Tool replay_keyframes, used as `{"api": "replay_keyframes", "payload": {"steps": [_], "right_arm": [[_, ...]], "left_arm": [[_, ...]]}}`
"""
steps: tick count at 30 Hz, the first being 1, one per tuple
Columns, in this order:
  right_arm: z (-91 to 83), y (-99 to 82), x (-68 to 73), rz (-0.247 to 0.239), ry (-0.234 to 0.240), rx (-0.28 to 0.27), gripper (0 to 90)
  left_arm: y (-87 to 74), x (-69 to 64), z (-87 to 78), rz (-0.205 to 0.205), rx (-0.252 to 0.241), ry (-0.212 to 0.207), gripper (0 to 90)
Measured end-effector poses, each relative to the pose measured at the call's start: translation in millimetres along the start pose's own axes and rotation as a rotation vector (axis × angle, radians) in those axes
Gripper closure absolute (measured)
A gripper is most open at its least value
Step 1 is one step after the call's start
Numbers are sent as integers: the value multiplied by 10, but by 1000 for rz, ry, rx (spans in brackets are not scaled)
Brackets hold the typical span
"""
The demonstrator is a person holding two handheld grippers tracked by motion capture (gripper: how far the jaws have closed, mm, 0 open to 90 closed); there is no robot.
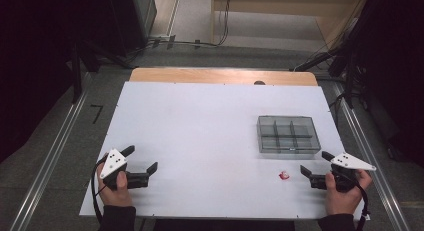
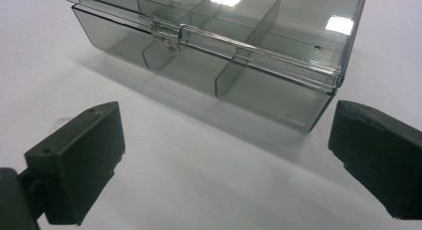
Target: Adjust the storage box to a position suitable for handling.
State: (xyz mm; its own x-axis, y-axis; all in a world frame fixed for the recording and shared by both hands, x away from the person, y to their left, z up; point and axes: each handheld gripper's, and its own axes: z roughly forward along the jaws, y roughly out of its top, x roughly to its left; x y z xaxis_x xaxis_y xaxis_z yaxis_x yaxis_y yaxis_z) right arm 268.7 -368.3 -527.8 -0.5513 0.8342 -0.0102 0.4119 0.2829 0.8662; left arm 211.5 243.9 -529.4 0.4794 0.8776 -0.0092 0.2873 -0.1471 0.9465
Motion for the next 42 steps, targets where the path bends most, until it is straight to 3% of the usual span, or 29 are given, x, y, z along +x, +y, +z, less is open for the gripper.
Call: {"api": "replay_keyframes", "payload": {"steps": [11,17,22,30,36,42], "right_arm": [[-43,1,-15,24,-1,-34,0],[-68,34,-23,76,40,-52,0],[-116,159,-19,81,50,-57,2],[-130,354,-118,79,35,-29,13],[-127,533,-238,84,70,2,36],[-79,660,-318,76,59,28,42]], "left_arm": [[-5,-20,4,8,8,-4,1],[-8,-34,7,17,15,-9,1],[-14,-28,-3,9,7,-13,8],[-13,-36,9,15,20,-16,8],[-16,-34,11,11,22,-25,8],[-19,-38,9,11,20,-30,8]]}}
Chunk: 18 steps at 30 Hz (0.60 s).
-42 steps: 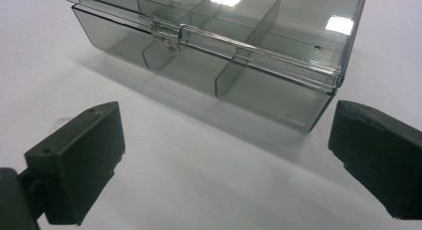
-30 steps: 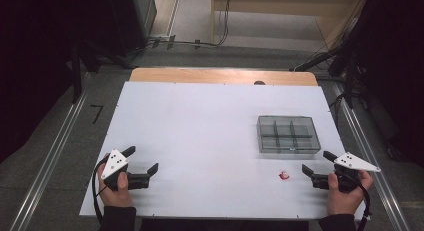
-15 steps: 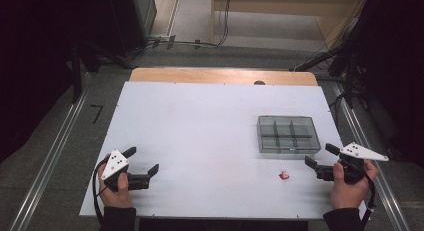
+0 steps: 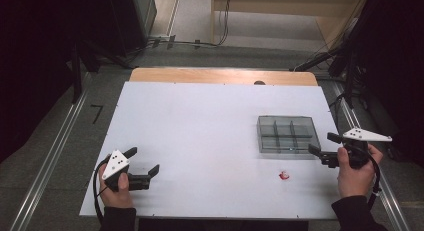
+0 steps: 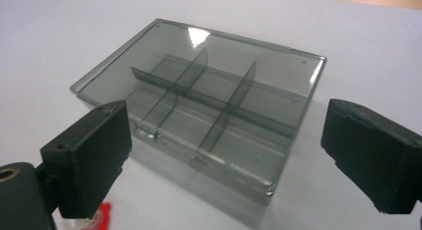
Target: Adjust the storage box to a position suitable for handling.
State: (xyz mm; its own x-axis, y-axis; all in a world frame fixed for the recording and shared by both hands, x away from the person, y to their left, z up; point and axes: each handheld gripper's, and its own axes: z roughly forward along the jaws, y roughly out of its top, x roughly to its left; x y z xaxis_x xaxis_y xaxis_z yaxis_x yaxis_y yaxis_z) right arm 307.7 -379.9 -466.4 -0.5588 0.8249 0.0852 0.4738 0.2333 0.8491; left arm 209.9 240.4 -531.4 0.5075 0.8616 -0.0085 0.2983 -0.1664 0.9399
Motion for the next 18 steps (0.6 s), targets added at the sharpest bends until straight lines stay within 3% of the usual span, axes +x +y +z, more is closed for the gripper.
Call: {"api": "replay_keyframes", "payload": {"steps": [4,6,10,12,14,16,17,18], "right_arm": [[73,88,-89,20,21,25,65],[106,159,-175,37,32,38,117],[131,228,-254,42,19,58,147],[158,280,-351,66,3,63,257],[173,295,-375,72,-20,75,288],[223,321,-447,71,-43,116,405],[223,321,-447,71,-43,116,405],[266,335,-510,68,-49,153,498]], "left_arm": [[0,4,-2,-3,-1,0,9],[-2,4,-6,-7,-5,-1,9],[-5,6,-10,-8,-8,-6,8],[-5,4,-14,-6,-11,-13,8],[-6,7,-13,-7,-12,-16,8],[-6,10,-14,-8,-12,-15,9],[-7,9,-14,-9,-11,-15,9],[-7,10,-14,-9,-11,-16,9]]}}
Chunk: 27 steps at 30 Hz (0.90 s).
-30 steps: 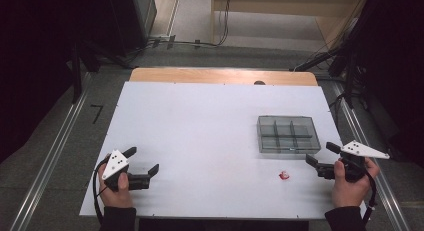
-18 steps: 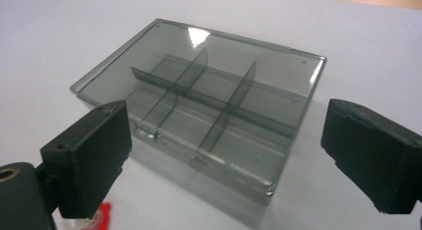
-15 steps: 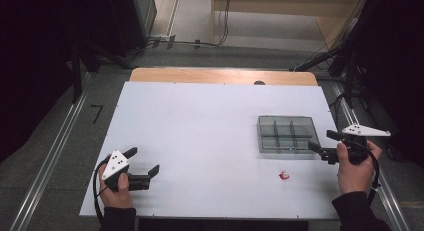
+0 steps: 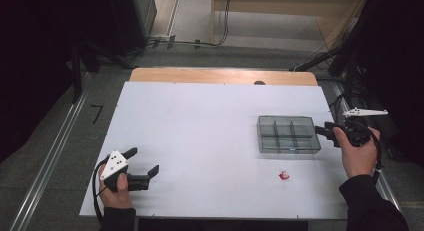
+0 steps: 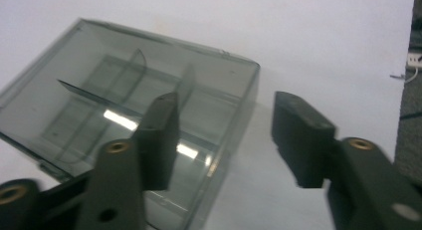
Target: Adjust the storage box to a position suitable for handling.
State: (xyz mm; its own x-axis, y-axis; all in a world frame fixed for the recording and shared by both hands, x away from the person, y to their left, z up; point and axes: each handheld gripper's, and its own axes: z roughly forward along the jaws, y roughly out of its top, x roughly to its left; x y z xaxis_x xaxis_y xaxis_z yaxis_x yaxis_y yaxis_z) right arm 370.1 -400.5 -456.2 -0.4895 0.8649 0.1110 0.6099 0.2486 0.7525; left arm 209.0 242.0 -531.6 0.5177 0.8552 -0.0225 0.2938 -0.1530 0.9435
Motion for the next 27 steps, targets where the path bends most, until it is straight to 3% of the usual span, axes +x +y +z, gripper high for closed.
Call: {"api": "replay_keyframes", "payload": {"steps": [2,3,4,12,18,21,27], "right_arm": [[36,22,-77,10,-1,28,589],[36,22,-77,10,-1,28,589],[61,38,-132,19,-3,46,658],[150,139,-264,47,7,127,743],[199,220,-297,43,4,191,785],[266,215,-289,12,18,237,856],[342,215,-300,18,49,255,878]], "left_arm": [[0,2,2,0,1,-1,8],[0,2,2,0,1,-1,8],[0,2,3,1,1,-1,9],[0,2,3,-1,1,-1,9],[-1,2,1,-2,2,0,9],[-1,1,0,-1,2,-1,8],[-2,0,3,0,5,0,8]]}}
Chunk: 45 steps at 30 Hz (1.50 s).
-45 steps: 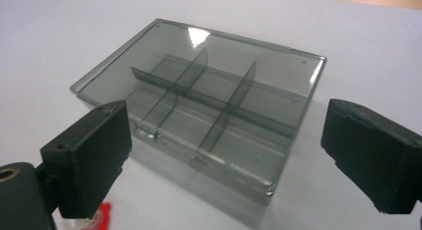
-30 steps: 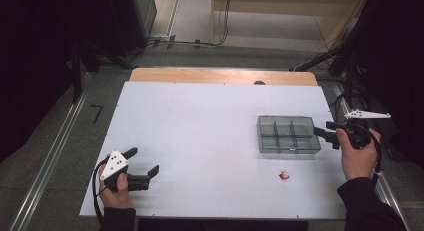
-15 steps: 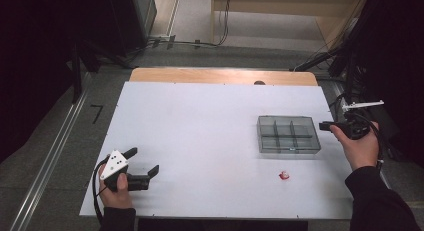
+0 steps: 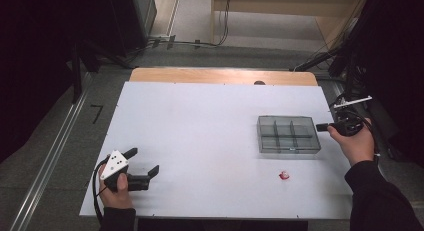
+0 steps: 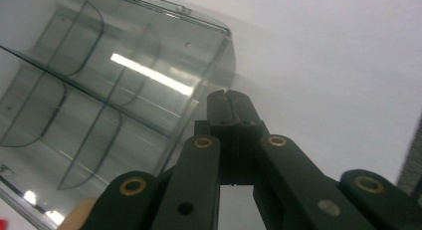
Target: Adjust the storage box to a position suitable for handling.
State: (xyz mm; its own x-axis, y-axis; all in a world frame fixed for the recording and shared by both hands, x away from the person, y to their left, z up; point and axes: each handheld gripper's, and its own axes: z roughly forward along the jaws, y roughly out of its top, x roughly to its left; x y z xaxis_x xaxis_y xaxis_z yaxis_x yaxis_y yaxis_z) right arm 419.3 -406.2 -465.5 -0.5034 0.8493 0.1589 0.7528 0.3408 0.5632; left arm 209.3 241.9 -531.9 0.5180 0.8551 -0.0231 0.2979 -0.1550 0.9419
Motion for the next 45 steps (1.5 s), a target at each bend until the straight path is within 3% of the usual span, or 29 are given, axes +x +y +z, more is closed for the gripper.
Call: {"api": "replay_keyframes", "payload": {"steps": [2,5,11,20,24,33,45], "right_arm": [[55,46,16,-24,3,29,879],[101,96,8,-20,4,65,879],[136,159,-33,1,13,67,880],[269,154,-102,-28,30,92,881],[315,168,-83,-36,4,122,881],[319,196,-64,-39,-14,111,882],[392,341,92,-108,-12,106,882]], "left_arm": [[0,0,1,0,2,0,9],[0,-2,2,1,2,-1,8],[-1,-6,9,0,6,-5,9],[2,-7,21,6,17,-9,11],[2,-7,22,7,19,-11,11],[4,-11,26,7,27,-12,11],[4,-17,33,13,26,-16,11]]}}
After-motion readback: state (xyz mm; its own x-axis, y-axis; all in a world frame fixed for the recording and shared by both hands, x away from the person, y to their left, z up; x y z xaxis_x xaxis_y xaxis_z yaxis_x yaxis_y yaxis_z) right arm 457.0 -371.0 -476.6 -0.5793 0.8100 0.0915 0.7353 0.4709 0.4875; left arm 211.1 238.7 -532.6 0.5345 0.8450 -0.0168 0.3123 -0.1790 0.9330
